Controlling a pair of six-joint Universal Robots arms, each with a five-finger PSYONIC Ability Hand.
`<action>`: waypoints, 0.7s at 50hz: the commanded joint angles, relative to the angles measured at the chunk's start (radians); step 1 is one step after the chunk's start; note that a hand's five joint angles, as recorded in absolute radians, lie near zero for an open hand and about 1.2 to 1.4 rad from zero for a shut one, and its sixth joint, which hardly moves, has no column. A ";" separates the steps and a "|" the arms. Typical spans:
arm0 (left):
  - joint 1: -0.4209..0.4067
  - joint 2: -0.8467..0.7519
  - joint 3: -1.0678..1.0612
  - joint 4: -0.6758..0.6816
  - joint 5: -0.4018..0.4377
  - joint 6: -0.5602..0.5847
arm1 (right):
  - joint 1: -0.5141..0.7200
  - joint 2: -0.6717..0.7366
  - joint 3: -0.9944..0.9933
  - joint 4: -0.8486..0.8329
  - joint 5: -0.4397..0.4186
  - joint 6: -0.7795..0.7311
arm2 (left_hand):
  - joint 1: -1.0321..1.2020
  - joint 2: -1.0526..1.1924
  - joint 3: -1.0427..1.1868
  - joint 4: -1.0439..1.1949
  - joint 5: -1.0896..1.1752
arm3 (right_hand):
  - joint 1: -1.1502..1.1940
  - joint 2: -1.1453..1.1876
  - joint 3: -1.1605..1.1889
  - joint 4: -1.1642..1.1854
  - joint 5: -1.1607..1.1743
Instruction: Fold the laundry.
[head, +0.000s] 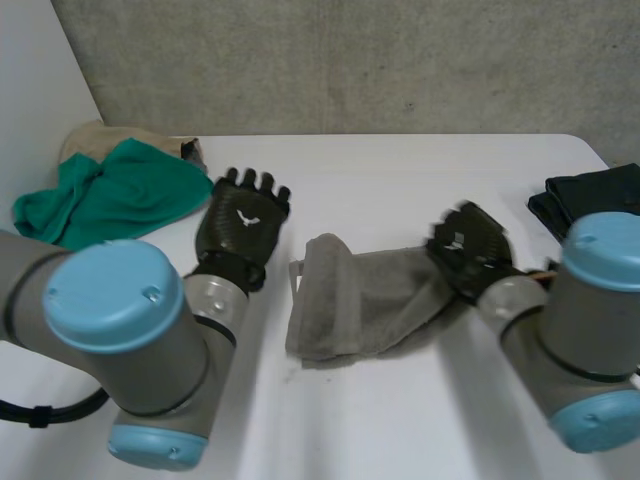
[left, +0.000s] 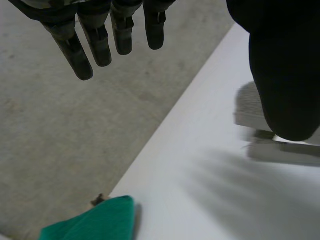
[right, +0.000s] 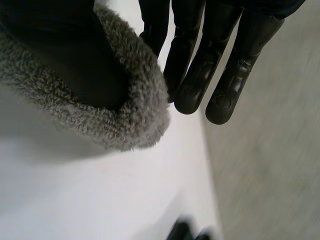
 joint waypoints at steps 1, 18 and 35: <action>0.063 0.036 -0.021 -0.001 -0.002 -0.001 | 0.247 0.122 -0.124 -0.090 -0.135 -0.062 | -0.016 -0.030 -0.036 -0.029 -0.047 | 0.447 0.234 0.214 0.208 0.254; 0.066 0.033 0.013 0.018 0.015 -0.059 | 0.186 0.020 -0.092 -0.090 -0.172 0.492 | -0.016 -0.030 -0.036 -0.029 -0.047 | -0.775 -0.987 -1.007 -1.014 -0.968; -0.112 -0.172 0.208 -0.024 0.116 -0.202 | -0.046 0.013 -0.211 0.283 -0.149 1.007 | -0.016 -0.030 -0.036 -0.029 -0.047 | -0.775 -0.987 -1.007 -1.014 -0.968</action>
